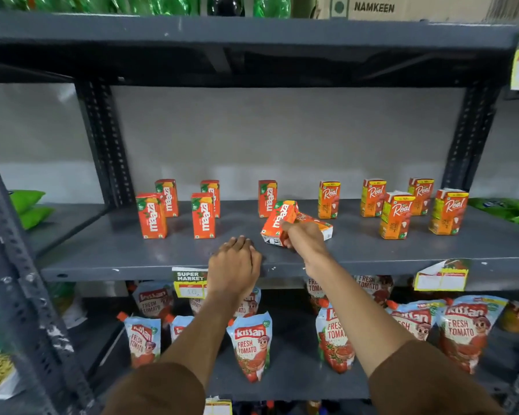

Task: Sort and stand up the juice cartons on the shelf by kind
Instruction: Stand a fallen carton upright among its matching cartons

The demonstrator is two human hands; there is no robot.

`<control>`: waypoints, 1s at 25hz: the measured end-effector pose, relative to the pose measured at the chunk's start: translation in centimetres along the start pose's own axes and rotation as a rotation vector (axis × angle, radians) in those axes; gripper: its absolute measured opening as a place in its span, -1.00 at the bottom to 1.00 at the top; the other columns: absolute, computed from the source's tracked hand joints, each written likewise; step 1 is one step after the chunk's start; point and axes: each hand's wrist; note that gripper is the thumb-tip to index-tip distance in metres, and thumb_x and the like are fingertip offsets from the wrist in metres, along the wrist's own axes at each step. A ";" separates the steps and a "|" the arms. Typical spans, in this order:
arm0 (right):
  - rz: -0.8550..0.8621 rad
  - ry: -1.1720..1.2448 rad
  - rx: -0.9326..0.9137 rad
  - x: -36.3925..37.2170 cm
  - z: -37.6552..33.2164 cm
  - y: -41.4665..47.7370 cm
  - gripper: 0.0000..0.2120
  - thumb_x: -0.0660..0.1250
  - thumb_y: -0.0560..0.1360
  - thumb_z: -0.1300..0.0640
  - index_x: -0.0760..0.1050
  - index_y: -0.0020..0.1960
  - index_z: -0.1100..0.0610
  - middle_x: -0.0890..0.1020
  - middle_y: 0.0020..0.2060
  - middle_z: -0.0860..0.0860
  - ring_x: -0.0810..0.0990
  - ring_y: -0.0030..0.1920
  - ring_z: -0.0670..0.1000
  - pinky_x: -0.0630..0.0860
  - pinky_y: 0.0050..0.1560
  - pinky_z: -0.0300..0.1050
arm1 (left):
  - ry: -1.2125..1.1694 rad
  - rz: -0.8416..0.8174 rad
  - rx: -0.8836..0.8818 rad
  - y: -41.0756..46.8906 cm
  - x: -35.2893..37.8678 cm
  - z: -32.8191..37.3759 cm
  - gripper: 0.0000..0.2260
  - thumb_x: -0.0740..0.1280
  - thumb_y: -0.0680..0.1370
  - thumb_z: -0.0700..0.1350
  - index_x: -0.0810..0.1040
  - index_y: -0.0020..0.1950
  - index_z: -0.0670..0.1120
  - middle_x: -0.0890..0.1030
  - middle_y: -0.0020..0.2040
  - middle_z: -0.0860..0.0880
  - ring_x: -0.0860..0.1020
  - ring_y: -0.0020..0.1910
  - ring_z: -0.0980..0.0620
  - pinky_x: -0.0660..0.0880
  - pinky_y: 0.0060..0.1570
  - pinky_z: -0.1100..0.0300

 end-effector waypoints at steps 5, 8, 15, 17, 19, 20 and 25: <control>-0.128 0.091 -0.379 -1.5 -3.0 -4.0 -0.83 0.30 0.60 0.09 0.58 0.12 0.11 0.69 -0.15 -0.02 0.60 -0.31 -0.23 0.46 -0.28 -0.38 | -0.011 -0.031 -0.008 0.1 0.1 -0.2 -0.62 0.05 0.62 -0.01 0.52 0.30 -0.11 0.56 0.29 -0.07 0.49 0.30 -0.04 0.45 0.20 0.07; -0.162 0.196 -0.562 -2.1 -4.4 -6.1 -0.76 0.34 0.55 0.02 0.52 0.20 0.02 0.70 0.06 0.02 0.69 0.00 -0.11 0.58 -0.11 -0.32 | 0.027 -0.044 -0.010 0.0 -0.1 -0.1 -0.64 0.07 0.61 0.00 0.53 0.26 -0.09 0.60 0.23 -0.04 0.53 0.23 -0.02 0.50 0.12 0.09; -0.157 0.204 -0.629 -2.3 -4.8 -6.5 -0.80 0.32 0.47 -0.01 0.54 0.09 -0.10 0.70 0.04 0.01 0.70 0.05 0.01 0.64 0.07 -0.06 | 0.009 -0.025 -0.027 -0.2 -0.5 0.3 -0.65 0.09 0.61 0.01 0.54 0.25 -0.08 0.61 0.22 -0.04 0.54 0.21 0.00 0.49 0.14 0.10; -0.138 0.185 -0.585 -2.0 -4.1 -5.7 -0.76 0.34 0.48 0.00 0.55 0.14 -0.04 0.70 0.04 0.00 0.70 0.04 -0.01 0.65 0.06 -0.06 | 0.028 -0.039 -0.028 -0.1 -0.5 0.2 -0.62 0.06 0.62 0.02 0.51 0.30 -0.08 0.57 0.28 -0.03 0.50 0.28 0.00 0.46 0.20 0.11; -0.082 0.108 -0.535 -1.5 -3.1 -4.4 -0.72 0.36 0.52 0.06 0.56 0.21 0.06 0.71 0.05 0.01 0.70 0.04 -0.03 0.64 0.09 -0.02 | 0.049 -0.042 -0.021 -0.1 -0.4 0.2 -0.59 0.03 0.62 0.04 0.49 0.33 -0.08 0.54 0.32 -0.03 0.47 0.33 0.01 0.43 0.24 0.11; -0.053 0.044 -0.505 -1.1 -2.5 -3.6 -0.72 0.36 0.54 0.08 0.56 0.24 0.10 0.70 0.07 0.01 0.69 0.05 -0.04 0.63 0.12 0.00 | 0.060 -0.036 -0.019 0.0 -0.3 0.2 -0.58 0.02 0.63 0.04 0.49 0.34 -0.08 0.53 0.34 -0.03 0.45 0.34 0.01 0.41 0.26 0.11; -0.020 -0.188 -0.354 0.6 -0.3 0.2 -0.71 0.32 0.59 0.12 0.53 0.29 0.14 0.67 0.15 0.04 0.64 0.17 0.02 0.52 0.12 -0.15 | 0.052 0.005 0.001 0.4 0.1 0.1 -0.52 -0.03 0.59 0.04 0.55 0.29 -0.11 0.56 0.29 -0.07 0.50 0.29 -0.02 0.43 0.24 0.10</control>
Point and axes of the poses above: each hand's wrist, its own y-axis towards the middle knuckle, its own x-axis out of the palm, z = x × y
